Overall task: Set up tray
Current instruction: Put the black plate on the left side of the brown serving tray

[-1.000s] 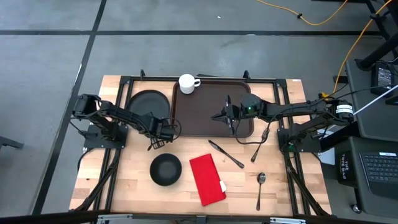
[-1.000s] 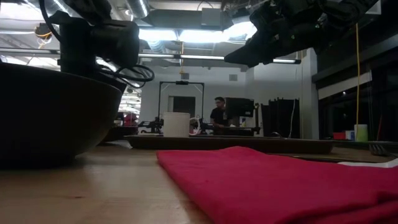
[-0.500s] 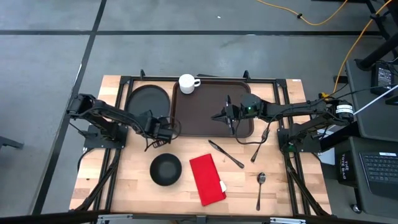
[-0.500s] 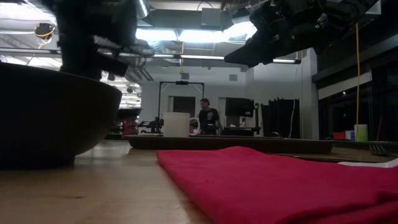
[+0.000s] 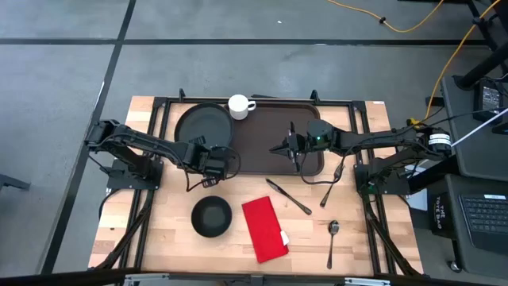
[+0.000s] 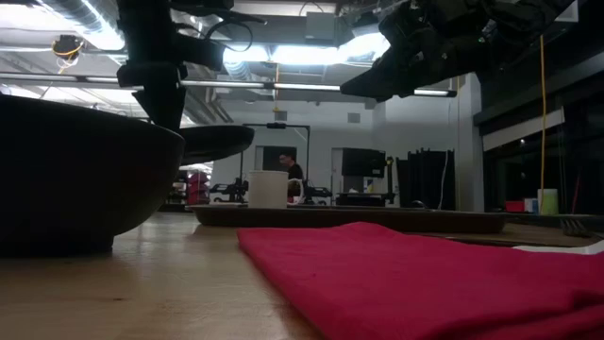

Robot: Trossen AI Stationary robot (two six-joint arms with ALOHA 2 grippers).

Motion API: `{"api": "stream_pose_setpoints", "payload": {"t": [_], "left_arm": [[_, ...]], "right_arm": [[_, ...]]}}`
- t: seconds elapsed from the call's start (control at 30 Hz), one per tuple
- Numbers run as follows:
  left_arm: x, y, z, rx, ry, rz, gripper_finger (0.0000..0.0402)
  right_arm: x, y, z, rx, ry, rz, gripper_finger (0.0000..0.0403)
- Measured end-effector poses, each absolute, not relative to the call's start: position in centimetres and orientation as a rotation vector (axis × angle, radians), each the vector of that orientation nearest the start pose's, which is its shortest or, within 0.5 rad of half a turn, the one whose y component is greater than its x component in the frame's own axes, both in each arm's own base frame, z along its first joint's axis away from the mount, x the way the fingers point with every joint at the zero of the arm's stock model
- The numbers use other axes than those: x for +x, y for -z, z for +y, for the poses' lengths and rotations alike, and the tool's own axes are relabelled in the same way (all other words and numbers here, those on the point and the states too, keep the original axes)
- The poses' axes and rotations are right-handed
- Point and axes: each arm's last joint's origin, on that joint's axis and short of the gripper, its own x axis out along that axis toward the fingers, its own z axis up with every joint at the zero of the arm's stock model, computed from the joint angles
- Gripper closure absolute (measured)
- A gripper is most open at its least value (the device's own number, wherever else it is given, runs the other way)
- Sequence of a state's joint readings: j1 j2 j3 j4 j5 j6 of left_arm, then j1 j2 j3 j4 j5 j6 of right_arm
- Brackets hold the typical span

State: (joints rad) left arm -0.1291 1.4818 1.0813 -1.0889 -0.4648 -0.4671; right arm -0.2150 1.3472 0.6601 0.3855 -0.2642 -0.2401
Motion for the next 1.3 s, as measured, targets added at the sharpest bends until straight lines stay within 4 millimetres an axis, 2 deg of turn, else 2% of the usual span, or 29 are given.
{"api": "stream_pose_setpoints", "payload": {"t": [0.23, 0.53, 0.73, 0.9, 1.1, 1.3], "left_arm": [[25.4, -23.4, -2.0, 0.043, -0.553, 1.33, 0.04], [25.8, -23.4, -0.9, 0.024, -0.51, 1.327, 0.04], [26.8, -22.9, -0.5, 0.051, -0.424, 1.321, 0.04], [27.6, -21.8, -0.2, 0.086, -0.39, 1.365, 0.04], [30.1, -21.9, 0.1, 0.122, -0.341, 1.379, 0.04], [33.1, -21.8, -0.1, 0.178, -0.247, 1.389, 0.04]], "right_arm": [[27.6, -22.6, -5.2, -0.157, -0.079, 0.264, 0.0373], [27.6, -22.8, -5.2, -0.126, -0.073, 0.249, 0.0373], [26.8, -24.1, -5.1, -0.117, -0.068, 0.211, 0.0373], [25.8, -24.6, -4.9, -0.099, -0.045, 0.258, 0.0384], [25.5, -24.7, -4.9, -0.101, -0.026, 0.268, 0.0397], [25.5, -24.6, -4.9, -0.099, -0.027, 0.277, 0.0379]]}}
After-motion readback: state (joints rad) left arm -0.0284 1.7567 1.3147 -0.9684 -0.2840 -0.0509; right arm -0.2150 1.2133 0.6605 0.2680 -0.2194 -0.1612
